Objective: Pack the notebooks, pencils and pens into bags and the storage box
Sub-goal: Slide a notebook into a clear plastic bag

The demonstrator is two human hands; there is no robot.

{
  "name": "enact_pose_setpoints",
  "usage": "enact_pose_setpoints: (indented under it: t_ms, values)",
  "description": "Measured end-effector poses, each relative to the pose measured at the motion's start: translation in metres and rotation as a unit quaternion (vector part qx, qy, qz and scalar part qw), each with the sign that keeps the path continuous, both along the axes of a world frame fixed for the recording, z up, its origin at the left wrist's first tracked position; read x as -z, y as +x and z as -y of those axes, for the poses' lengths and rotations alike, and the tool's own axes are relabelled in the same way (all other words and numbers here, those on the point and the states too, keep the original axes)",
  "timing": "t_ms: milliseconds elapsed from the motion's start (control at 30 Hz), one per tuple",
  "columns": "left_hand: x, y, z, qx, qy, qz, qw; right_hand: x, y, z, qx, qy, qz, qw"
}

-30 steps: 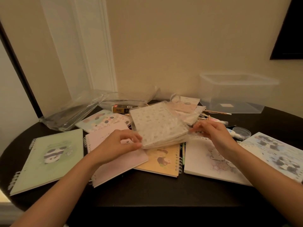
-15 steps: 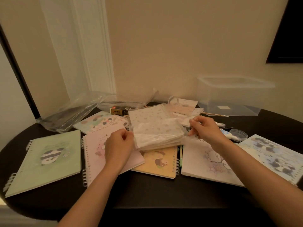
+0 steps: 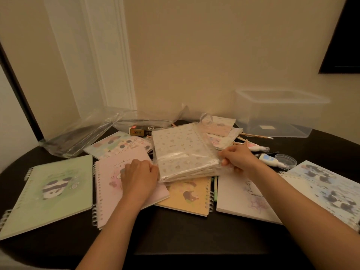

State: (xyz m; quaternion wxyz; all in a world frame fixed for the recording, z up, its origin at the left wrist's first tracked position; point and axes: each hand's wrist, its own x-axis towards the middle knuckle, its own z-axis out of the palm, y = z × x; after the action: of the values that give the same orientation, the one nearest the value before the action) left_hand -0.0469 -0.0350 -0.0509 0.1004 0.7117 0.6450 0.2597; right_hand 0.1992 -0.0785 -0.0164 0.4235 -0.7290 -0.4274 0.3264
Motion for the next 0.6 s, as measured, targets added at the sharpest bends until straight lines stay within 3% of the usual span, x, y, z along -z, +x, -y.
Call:
enact_pose_setpoints:
  t_ms: [100, 200, 300, 367, 467, 600]
  values:
    - [-0.003, 0.0, 0.006, -0.005, 0.054, 0.001, 0.999, 0.009, -0.003, -0.007, 0.028, 0.03, 0.018, 0.999]
    - [-0.005, 0.001, 0.003, 0.089, 0.15, -0.024, 0.984, 0.014, -0.007, -0.01, 0.041, 0.057, 0.169, 0.983]
    - [-0.013, -0.001, -0.005, 0.22, 0.206, -0.119, 0.946, 0.019, -0.006, -0.009, 0.029, 0.156, 0.293, 0.943]
    - [-0.014, -0.004, -0.013, 0.303, 0.232, -0.146, 0.913, 0.022, -0.003, -0.008, -0.027, 0.266, 0.365, 0.892]
    - [-0.01, -0.007, -0.015, 0.325, 0.143, -0.124, 0.926, 0.027, 0.004, -0.007, -0.141, 0.329, 0.424, 0.832]
    - [-0.001, -0.008, -0.015, 0.32, 0.119, -0.035, 0.939, 0.02, 0.011, 0.001, -0.182, 0.277, 0.401, 0.854]
